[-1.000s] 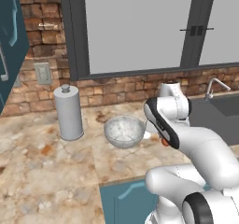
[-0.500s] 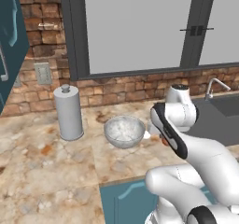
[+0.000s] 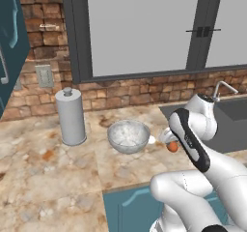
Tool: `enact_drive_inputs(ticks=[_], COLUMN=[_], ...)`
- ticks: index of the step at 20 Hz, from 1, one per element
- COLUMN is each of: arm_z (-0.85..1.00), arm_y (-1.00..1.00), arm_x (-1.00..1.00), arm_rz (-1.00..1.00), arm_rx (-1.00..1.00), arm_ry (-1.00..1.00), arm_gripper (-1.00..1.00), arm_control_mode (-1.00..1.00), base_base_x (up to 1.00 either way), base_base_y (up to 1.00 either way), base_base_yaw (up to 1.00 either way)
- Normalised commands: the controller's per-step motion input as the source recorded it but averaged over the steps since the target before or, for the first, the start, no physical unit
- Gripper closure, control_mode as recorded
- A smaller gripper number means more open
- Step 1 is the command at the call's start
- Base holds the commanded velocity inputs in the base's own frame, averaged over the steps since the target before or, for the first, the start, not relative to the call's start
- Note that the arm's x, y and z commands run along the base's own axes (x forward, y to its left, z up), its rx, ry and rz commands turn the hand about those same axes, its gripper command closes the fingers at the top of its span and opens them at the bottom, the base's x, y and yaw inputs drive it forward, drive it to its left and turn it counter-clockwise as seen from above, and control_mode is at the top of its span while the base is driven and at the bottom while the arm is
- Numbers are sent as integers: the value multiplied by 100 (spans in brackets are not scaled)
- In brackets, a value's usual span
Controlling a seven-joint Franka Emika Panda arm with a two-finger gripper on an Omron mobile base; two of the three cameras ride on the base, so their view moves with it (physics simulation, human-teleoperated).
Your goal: Gather the eggs and milk located in the vicinity of the sink area and place them right next to the bowl.
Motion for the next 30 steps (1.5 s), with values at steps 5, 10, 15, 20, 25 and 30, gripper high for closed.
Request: enact_drive_inputs(ticks=[5, 10, 15, 20, 25, 30], arm_z=[0, 0, -1, 0, 0, -1], arm_y=[0, 0, 0, 0, 6, 1], arm_x=[0, 0, 0, 0, 3, 0], arm_rz=[27, 26, 20, 13, 6, 3], arm_rx=[5, 0, 0, 0, 0, 0], arm_ry=[-17, -13, -7, 0, -5, -12], arm_gripper=[100, 100, 100, 100, 100, 100], arm_control_mode=[-100, -100, -100, -100, -100, -100], base_base_x=[0, 0, 0, 0, 0, 0], base_base_y=[0, 0, 0, 0, 0, 0], base_base_yaw=[0, 0, 0, 0, 0, 0])
